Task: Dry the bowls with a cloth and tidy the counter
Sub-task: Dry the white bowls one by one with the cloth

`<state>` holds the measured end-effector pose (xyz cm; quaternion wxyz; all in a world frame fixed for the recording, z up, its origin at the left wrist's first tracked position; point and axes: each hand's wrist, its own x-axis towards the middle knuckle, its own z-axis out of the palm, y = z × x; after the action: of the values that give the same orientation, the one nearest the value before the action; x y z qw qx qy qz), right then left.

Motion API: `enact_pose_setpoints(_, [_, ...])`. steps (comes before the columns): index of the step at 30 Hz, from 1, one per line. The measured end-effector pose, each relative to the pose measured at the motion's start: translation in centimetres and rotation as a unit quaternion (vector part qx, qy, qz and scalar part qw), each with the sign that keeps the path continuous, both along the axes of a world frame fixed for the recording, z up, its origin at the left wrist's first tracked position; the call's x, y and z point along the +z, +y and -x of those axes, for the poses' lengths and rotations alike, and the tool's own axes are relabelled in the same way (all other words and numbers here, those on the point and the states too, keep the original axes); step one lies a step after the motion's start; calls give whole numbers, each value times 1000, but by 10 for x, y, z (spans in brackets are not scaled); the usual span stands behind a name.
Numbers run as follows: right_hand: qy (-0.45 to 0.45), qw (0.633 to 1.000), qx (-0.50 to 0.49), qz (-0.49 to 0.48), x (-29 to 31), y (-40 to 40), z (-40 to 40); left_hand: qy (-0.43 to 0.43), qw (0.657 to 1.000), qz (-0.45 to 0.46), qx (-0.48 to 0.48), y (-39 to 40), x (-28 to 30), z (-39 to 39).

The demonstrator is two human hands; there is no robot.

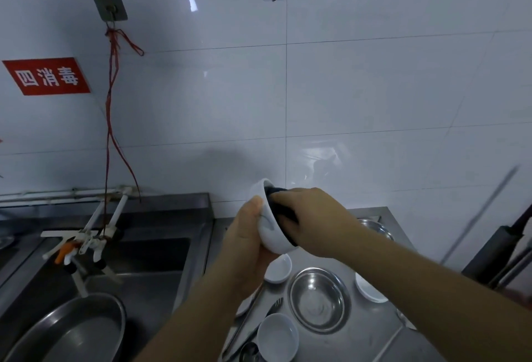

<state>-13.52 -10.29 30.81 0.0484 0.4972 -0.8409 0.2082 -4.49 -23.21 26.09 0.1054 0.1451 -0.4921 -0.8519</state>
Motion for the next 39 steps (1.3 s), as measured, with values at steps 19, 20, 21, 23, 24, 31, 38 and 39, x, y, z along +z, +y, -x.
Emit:
enact_pose_setpoints(19, [-163,971,-73,160,-11,9,-7,-12,997,-79,18,29,12,2])
enact_pose_setpoints(20, [-124,983,-79,110,-11,9,-6,-16,997,-69,18,30,11,1])
enact_pose_setpoints(21, [-111,988,-91,59,-9,11,-5,-19,998,-51,14,31,10,1])
enact_pose_setpoints(23, [-147,981,-117,-36,-1,13,-3,-26,1000,-3,3,31,7,2])
enact_pose_setpoints(24, [-187,973,-119,-67,3,15,-2,-29,999,22,1,32,5,2])
enact_pose_setpoints(31, [-599,787,-129,71,-3,41,0,25,996,64,-52,33,-10,-3])
enact_pose_setpoints(38, [-768,504,-162,361,-30,29,-24,39,982,173,-59,32,-22,-3])
enact_pose_setpoints(39, [-765,504,-175,361,-32,30,-23,36,974,216,-66,28,-25,-3])
